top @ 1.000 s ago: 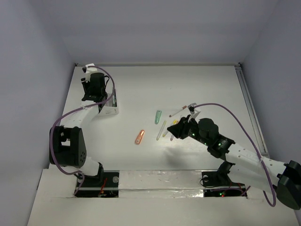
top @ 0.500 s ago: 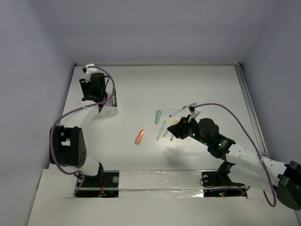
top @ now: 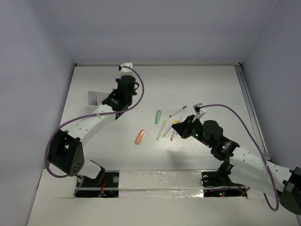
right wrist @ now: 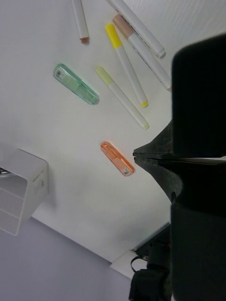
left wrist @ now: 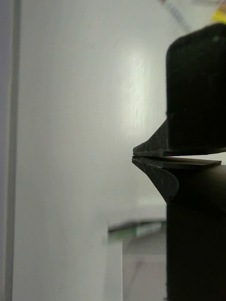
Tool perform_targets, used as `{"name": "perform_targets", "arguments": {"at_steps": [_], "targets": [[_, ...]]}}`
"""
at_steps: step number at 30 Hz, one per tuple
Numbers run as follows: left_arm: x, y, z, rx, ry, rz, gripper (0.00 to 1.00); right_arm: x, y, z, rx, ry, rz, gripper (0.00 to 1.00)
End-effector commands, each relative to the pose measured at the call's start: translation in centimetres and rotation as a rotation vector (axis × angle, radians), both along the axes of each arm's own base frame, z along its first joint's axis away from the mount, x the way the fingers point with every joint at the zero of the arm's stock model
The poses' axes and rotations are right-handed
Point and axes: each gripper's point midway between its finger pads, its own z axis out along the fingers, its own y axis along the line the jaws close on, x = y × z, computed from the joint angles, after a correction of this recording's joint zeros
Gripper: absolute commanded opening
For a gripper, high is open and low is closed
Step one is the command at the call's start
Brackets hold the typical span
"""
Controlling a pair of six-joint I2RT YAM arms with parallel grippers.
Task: Sort the stationery into containers
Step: Pick up the stationery from the center of the board.
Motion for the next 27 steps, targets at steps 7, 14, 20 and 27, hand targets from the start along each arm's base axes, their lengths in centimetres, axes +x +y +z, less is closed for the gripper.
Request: {"name": "perform_targets", "arguments": {"at_steps": [7, 14, 20, 27], "targets": [[-5.1, -13.1, -9.1, -0.225, 0.244, -0.308, 0.05, 1.4, -4.6, 1.0, 0.062, -0.047, -0.26, 0.12], [-7.4, -18.4, -12.7, -0.232, 0.335, -0.402, 0.4, 1.7, -5.4, 1.3, 0.072, -0.059, -0.302, 0.6], [-7.6, -19.2, -14.2, -0.227, 0.35, -0.394, 0.49, 1.8, -4.5, 0.6, 0.045, -0.04, -0.269, 0.62], [-7.0, -17.9, -16.6, -0.124, 0.353, -0.326, 0.49, 1.7, -4.7, 0.8, 0.056, -0.05, -0.271, 0.62]]}}
